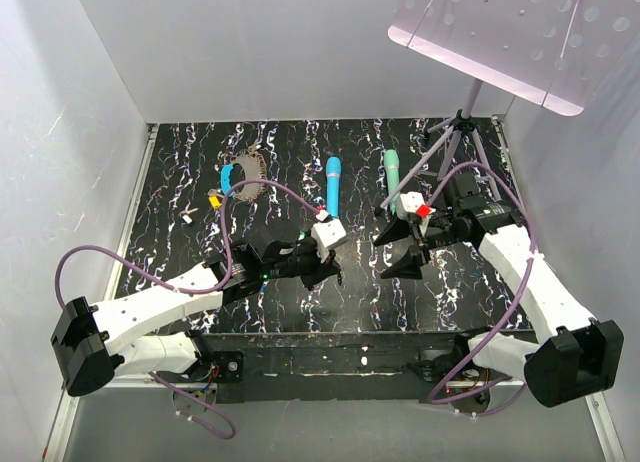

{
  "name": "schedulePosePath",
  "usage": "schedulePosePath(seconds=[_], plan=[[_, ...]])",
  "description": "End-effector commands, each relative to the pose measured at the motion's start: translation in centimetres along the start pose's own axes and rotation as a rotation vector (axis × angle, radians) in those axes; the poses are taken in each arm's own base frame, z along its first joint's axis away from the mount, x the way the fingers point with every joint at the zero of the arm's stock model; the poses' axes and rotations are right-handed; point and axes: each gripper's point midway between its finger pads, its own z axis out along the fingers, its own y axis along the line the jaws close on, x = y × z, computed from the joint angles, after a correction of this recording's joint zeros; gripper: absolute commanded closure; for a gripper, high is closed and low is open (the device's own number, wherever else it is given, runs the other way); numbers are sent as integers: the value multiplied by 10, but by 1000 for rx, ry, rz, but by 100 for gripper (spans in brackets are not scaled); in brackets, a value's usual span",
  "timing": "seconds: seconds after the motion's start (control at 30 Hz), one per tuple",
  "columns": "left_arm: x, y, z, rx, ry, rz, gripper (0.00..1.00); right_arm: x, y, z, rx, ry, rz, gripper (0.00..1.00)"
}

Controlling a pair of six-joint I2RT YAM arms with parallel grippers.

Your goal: Put the keys on the keyring

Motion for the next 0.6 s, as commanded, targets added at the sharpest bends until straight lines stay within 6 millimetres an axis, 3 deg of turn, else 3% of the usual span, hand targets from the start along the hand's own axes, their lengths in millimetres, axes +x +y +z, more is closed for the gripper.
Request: schedulePosePath(seconds=[0.0, 0.13, 0.27, 0.57], plan=[[-13, -11, -2, 44, -46, 4, 100, -1, -16, 17, -15, 18, -57, 19], [-12, -12, -2, 46, -47, -15, 100, 1, -16, 34, -57, 26, -62, 25], [-14, -12, -3, 44, -64, -29, 100, 4, -13, 48, -101, 27, -49, 38], [-14, -11, -3, 28, -104, -56, 100, 6, -2, 61, -160, 12, -22, 63]])
